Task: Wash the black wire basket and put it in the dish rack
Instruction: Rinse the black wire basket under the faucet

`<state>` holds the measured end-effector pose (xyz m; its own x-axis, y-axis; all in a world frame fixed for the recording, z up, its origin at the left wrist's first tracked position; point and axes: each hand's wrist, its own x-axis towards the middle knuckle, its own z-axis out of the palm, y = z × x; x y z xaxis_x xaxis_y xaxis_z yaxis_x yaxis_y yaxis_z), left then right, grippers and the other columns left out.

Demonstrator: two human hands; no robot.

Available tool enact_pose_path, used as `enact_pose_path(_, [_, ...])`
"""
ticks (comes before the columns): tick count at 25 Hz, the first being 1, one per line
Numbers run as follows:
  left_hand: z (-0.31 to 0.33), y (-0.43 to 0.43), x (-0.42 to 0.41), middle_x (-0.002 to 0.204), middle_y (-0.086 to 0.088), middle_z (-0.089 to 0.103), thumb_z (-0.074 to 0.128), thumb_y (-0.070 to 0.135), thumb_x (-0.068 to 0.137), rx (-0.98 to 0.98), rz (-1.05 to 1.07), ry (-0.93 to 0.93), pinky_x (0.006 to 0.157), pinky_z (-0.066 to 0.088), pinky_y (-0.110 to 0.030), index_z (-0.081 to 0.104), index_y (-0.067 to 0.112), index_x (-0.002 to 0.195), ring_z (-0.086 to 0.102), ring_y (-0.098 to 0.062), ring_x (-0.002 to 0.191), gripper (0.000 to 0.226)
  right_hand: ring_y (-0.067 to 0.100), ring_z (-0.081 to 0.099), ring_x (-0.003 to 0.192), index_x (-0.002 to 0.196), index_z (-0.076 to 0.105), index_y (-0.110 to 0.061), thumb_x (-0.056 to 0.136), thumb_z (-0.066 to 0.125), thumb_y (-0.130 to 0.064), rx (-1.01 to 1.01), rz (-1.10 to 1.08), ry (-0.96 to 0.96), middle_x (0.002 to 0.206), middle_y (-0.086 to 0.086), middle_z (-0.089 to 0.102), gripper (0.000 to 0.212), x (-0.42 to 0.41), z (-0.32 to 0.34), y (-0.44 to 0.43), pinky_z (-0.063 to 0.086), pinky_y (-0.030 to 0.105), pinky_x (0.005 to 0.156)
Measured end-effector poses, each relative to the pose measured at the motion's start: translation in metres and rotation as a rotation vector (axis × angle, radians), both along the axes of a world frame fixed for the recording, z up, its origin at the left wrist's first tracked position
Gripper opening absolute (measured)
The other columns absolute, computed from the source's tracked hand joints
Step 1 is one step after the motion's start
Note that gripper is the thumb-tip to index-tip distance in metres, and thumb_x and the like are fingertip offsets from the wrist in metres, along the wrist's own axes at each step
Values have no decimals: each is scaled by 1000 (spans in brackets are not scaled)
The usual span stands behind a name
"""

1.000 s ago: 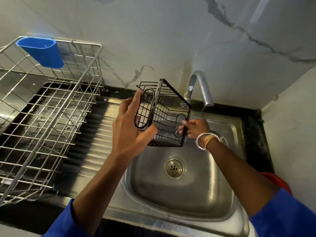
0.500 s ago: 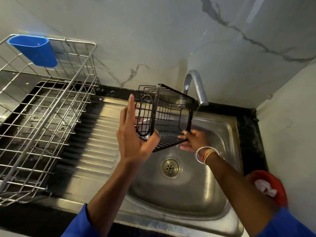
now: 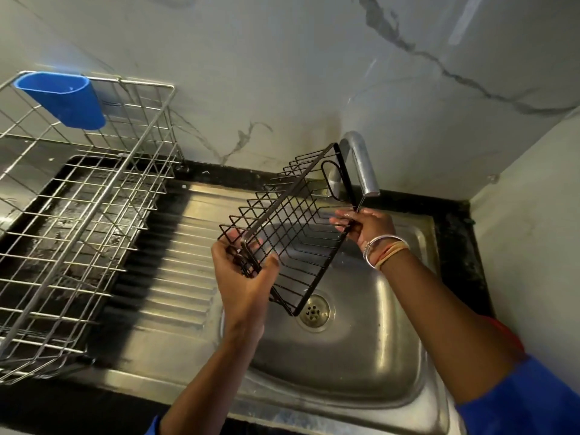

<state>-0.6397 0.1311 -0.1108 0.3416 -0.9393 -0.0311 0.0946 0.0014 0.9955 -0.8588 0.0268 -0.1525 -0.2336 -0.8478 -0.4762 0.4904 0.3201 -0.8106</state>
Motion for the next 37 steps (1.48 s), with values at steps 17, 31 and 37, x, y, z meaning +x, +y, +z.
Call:
enact_pose_path(17, [-42,-8,-9,152,-27,34,66,33,70,-71,-41,108,113,35,-55,16,-3,154,41,-38,136,104,22,73,79,95,61,-4,94,56,-4,31,-77,173,103,21,70,6,-4,18,6,58,39,83])
enact_pose_path(31, [-49,14,-20,118,20,63,90,33,58,9,-43,68,109,45,-57,40,25,131,62,-22,119,88,19,72,91,109,65,-5,88,65,-1,8,88,253,100,7,74,22,49,7,53,59,27,72])
enact_pose_path(37, [-52,13,-23,129,-5,59,88,33,61,-5,-101,-13,113,43,-50,36,21,138,59,-23,124,94,25,73,85,99,68,-4,78,76,-6,50,164,418,88,10,75,22,15,18,23,57,43,82])
